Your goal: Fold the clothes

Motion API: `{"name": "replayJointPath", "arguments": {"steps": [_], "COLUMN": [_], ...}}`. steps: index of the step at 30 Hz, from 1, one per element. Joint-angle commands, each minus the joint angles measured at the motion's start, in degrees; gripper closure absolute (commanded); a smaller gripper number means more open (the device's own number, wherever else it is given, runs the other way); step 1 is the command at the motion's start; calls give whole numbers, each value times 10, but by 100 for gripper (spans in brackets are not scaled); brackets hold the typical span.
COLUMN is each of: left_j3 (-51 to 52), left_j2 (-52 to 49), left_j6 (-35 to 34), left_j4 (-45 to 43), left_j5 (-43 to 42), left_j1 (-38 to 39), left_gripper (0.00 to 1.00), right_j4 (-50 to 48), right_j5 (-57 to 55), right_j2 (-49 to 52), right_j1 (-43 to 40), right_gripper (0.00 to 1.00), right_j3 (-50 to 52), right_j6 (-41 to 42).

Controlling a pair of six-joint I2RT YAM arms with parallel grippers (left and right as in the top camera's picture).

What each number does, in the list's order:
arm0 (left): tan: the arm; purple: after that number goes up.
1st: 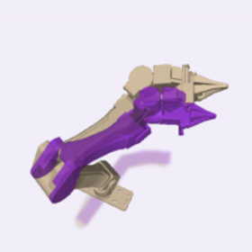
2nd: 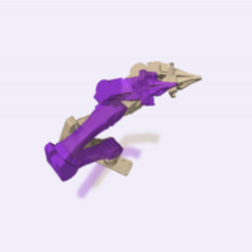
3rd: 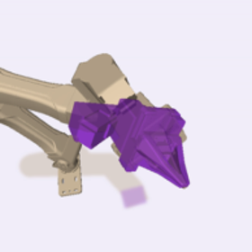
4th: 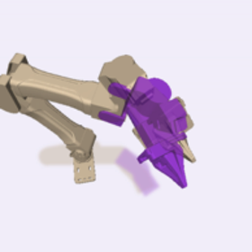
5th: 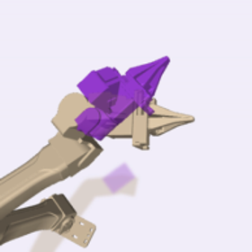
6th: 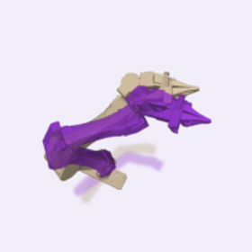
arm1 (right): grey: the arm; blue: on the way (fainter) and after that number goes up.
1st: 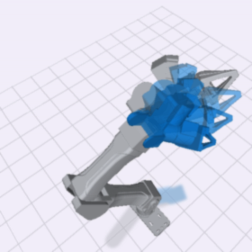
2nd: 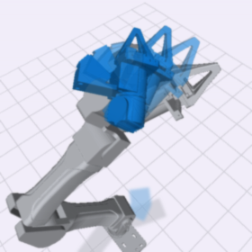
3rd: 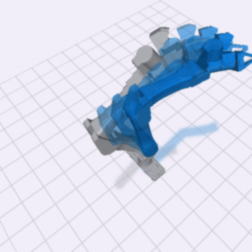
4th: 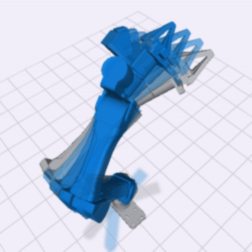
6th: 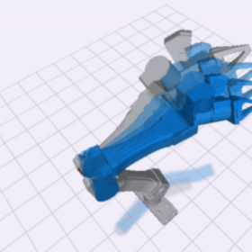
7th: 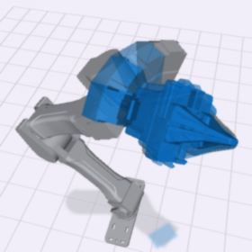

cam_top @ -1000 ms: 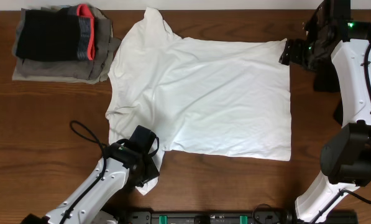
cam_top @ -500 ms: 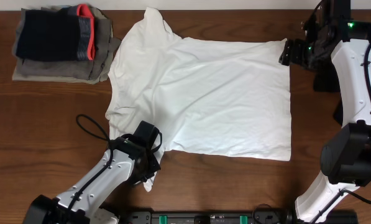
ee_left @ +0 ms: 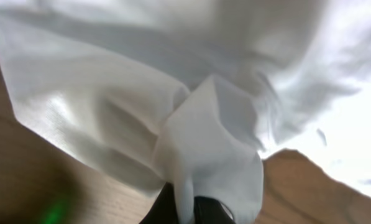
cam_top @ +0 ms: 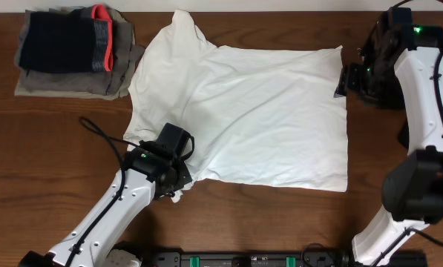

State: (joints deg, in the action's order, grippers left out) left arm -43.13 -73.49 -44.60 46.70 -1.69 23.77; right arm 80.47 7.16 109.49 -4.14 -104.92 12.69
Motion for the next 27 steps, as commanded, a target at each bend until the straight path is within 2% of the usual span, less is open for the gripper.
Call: {"name": "replayJointPath", "arguments": {"steps": [1,5,11,17,27], "left_j3": [-6,-6,-6,-6,-6], "left_j2": [2,2,2,2,2], "left_j6": [34,59,80,80,90], "left_j4": [-5,-18,-38,-52,-74], "left_j5": [26,27,29,29,29], "left_j1": [-19,-40,-73,-100,-120], "left_gripper": [94,94,94,94,94], "right_j4": [17,47,49,-15,-127], "right_j5": [-29,-29,-28,-25,-56], "right_j2": [-80,-128,-188,-231,-237], "right_j1": [12,19,22,47,61], "right_gripper": [27,26,24,27,33], "right_j3": [-2,13,147,304,447], "right_j6": [42,62,83,127,200]}}
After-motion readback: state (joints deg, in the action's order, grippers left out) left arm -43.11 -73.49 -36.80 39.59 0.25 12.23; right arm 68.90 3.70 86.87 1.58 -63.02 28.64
